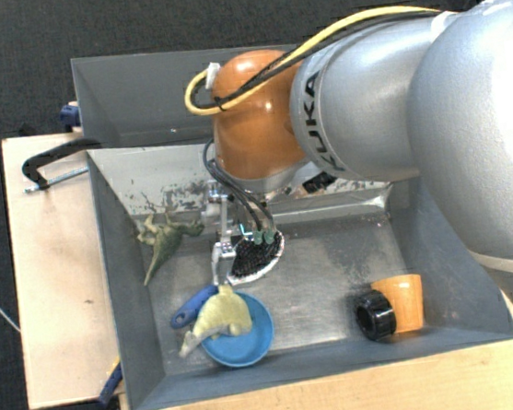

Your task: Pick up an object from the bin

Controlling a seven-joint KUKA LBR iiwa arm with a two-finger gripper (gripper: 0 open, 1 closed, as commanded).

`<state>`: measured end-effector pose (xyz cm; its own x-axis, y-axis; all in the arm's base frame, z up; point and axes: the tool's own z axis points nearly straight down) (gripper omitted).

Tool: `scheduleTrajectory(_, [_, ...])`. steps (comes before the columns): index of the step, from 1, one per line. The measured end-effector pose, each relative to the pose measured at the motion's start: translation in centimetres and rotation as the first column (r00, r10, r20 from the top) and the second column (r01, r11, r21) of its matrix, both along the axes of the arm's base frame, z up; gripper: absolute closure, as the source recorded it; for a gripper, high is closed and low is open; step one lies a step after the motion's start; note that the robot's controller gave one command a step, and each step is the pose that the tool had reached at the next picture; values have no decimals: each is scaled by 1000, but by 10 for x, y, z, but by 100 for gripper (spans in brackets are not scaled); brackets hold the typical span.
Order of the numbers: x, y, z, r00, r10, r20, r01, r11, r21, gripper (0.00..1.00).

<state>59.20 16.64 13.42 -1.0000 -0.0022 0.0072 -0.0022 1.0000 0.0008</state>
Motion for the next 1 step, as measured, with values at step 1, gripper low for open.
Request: scheduleTrajectory(1, [-82,35,-47,999,32,-1,-32,999,0,0])
